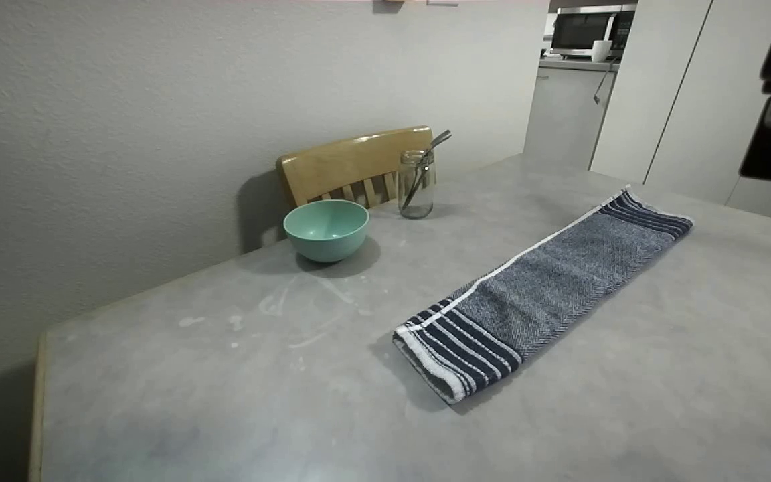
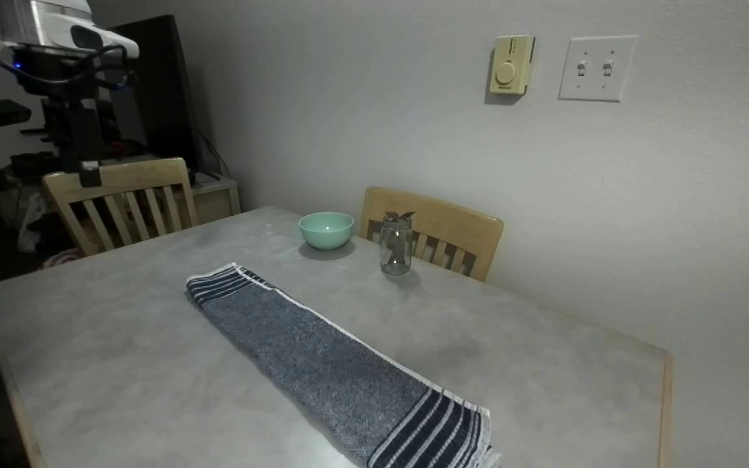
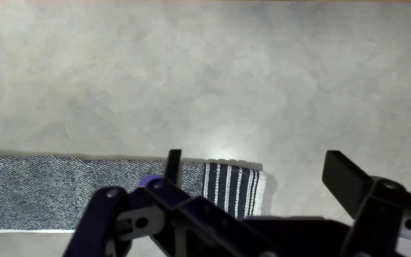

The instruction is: Fold the towel on the table.

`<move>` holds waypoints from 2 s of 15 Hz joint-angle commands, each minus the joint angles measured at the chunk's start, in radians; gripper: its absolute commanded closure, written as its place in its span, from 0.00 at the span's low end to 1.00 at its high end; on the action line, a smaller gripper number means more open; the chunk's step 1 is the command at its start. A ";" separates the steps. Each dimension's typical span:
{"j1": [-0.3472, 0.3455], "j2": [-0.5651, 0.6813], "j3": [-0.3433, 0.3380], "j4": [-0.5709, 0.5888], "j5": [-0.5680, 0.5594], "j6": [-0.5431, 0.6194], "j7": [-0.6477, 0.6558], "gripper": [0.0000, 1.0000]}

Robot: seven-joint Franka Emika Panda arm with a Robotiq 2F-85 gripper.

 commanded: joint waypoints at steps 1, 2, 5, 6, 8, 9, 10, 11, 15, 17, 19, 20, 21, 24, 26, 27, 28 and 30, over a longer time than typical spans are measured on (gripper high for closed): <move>0.005 0.000 -0.005 0.001 -0.002 -0.001 0.001 0.00; 0.005 0.000 -0.005 0.001 -0.002 -0.001 0.001 0.00; 0.005 0.000 -0.005 0.001 -0.002 -0.001 0.001 0.00; 0.005 0.000 -0.005 0.001 -0.002 -0.001 0.001 0.00; 0.005 0.000 -0.005 0.001 -0.002 -0.001 0.001 0.00; 0.005 0.000 -0.005 0.001 -0.002 -0.001 0.001 0.00; 0.005 0.000 -0.005 0.001 -0.002 -0.001 0.001 0.00; 0.005 0.000 -0.005 0.001 -0.002 -0.001 0.001 0.00; 0.005 0.005 -0.003 0.001 -0.019 -0.008 -0.016 0.00; -0.005 0.026 0.006 0.011 -0.065 -0.017 0.006 0.00; -0.010 0.060 0.007 0.026 -0.112 -0.012 0.005 0.00; -0.010 0.082 0.004 0.033 -0.133 -0.004 -0.007 0.00; -0.010 0.104 0.003 0.042 -0.154 0.003 -0.009 0.00; -0.002 0.189 -0.003 0.080 -0.186 0.025 -0.034 0.00; 0.008 0.266 -0.010 0.117 -0.178 0.054 -0.095 0.00; 0.011 0.300 -0.013 0.134 -0.170 0.069 -0.135 0.00; 0.014 0.327 -0.015 0.148 -0.162 0.080 -0.178 0.00; 0.016 0.280 -0.014 0.111 -0.170 0.074 -0.134 0.00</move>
